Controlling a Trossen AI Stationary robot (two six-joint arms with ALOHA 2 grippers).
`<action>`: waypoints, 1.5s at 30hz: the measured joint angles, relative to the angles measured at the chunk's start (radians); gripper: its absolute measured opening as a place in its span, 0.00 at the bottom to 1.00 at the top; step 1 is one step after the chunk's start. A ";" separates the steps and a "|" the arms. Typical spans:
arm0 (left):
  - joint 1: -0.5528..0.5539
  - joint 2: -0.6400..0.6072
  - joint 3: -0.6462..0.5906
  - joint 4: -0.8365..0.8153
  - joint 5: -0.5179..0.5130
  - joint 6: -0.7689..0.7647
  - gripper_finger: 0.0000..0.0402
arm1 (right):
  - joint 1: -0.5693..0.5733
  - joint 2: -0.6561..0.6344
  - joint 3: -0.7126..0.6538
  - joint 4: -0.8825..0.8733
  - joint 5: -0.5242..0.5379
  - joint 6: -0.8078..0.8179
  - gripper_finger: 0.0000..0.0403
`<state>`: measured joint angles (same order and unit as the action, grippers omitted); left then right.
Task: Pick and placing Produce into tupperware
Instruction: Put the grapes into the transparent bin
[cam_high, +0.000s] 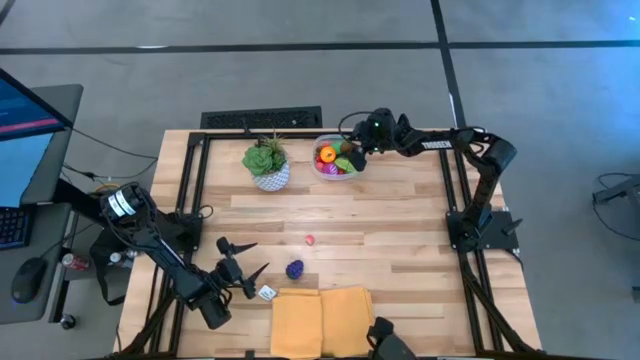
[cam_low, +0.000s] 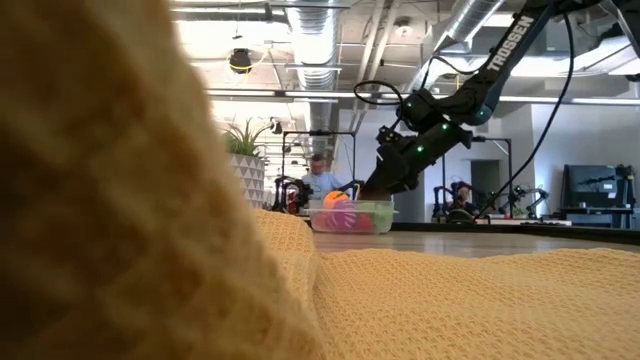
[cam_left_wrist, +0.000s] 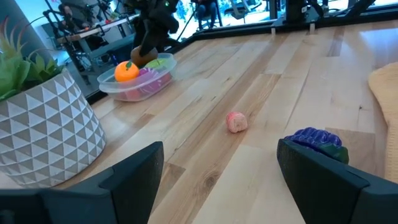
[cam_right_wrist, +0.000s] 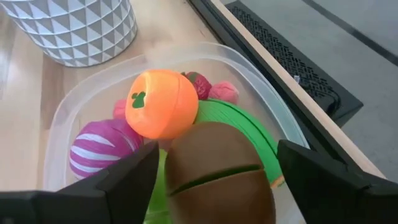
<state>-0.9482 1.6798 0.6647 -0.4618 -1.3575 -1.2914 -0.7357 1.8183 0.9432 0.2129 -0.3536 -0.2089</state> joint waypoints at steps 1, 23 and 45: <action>0.000 0.000 0.000 0.000 0.000 0.000 0.76 | 0.000 -0.009 0.000 0.001 -0.001 0.000 0.90; 0.081 0.000 0.024 0.018 0.010 0.118 0.76 | 0.325 -0.287 0.000 -0.406 -0.001 -0.046 0.97; 0.210 -0.089 0.031 0.409 0.533 0.551 0.76 | 0.674 -0.469 -0.001 -0.484 0.096 -0.046 0.97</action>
<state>-0.7384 1.5909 0.6952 -0.0526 -0.8244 -0.7407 -0.0616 1.3496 0.9424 -0.2716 -0.2579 -0.2547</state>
